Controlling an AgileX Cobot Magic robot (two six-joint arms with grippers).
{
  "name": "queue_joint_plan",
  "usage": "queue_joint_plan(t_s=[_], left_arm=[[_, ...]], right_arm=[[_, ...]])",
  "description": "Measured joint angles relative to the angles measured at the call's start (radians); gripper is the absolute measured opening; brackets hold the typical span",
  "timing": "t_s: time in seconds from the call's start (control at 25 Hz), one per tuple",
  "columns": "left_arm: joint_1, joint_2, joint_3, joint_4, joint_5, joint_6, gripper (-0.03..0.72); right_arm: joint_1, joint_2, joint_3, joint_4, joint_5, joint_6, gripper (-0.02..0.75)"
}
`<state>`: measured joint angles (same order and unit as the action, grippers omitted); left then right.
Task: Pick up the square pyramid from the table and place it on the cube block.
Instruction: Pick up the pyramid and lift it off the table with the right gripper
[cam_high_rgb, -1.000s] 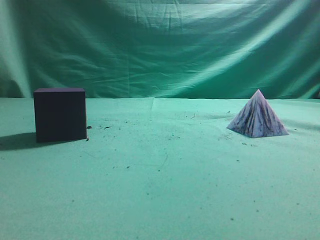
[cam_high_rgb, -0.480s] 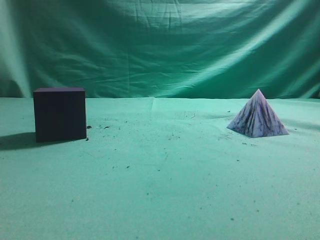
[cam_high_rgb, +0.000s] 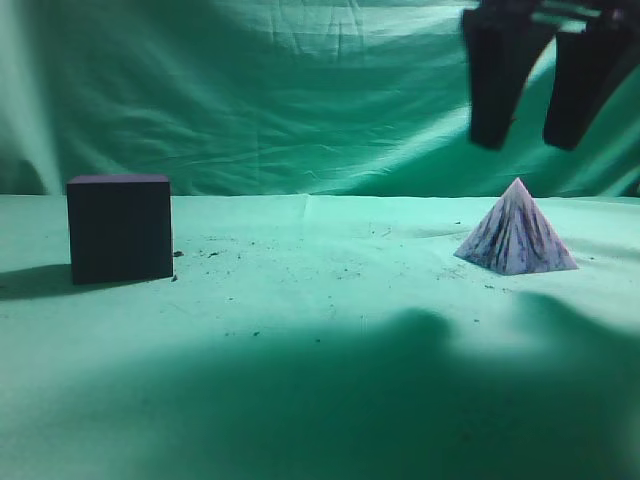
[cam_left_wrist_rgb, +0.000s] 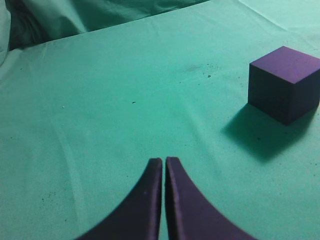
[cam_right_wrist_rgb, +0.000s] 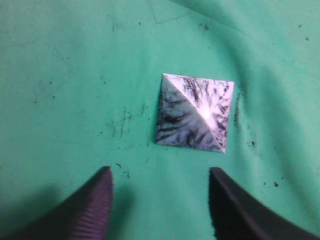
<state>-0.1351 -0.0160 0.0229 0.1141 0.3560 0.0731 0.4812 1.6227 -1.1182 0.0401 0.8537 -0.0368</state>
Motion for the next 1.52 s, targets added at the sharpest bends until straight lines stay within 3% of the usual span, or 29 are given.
queue_joint_plan(t_s=[0.08, 0.16, 0.4, 0.44, 0.96, 1.08, 1.16, 1.52], left_arm=[[0.000, 0.000, 0.000, 0.000, 0.000, 0.000, 0.000], [0.000, 0.000, 0.000, 0.000, 0.000, 0.000, 0.000], [0.000, 0.000, 0.000, 0.000, 0.000, 0.000, 0.000], [0.000, 0.000, 0.000, 0.000, 0.000, 0.000, 0.000], [0.000, 0.000, 0.000, 0.000, 0.000, 0.000, 0.000], [0.000, 0.000, 0.000, 0.000, 0.000, 0.000, 0.000], [0.000, 0.000, 0.000, -0.001, 0.000, 0.000, 0.000], [0.000, 0.000, 0.000, -0.001, 0.000, 0.000, 0.000]], right_arm=[[0.000, 0.045, -0.027, -0.002, -0.002, 0.000, 0.557], [0.000, 0.094, -0.054, -0.021, -0.002, 0.000, 0.624], [0.000, 0.223, -0.120, -0.041, 0.000, 0.002, 0.613], [0.000, 0.242, -0.129, -0.041, 0.000, 0.004, 0.567], [0.000, 0.345, -0.168, -0.059, 0.020, 0.036, 0.566], [0.006, 0.353, -0.175, -0.059, 0.046, 0.049, 0.421], [0.008, 0.357, -0.177, -0.068, 0.054, 0.055, 0.398], [0.014, 0.362, -0.242, -0.122, 0.144, 0.070, 0.416]])
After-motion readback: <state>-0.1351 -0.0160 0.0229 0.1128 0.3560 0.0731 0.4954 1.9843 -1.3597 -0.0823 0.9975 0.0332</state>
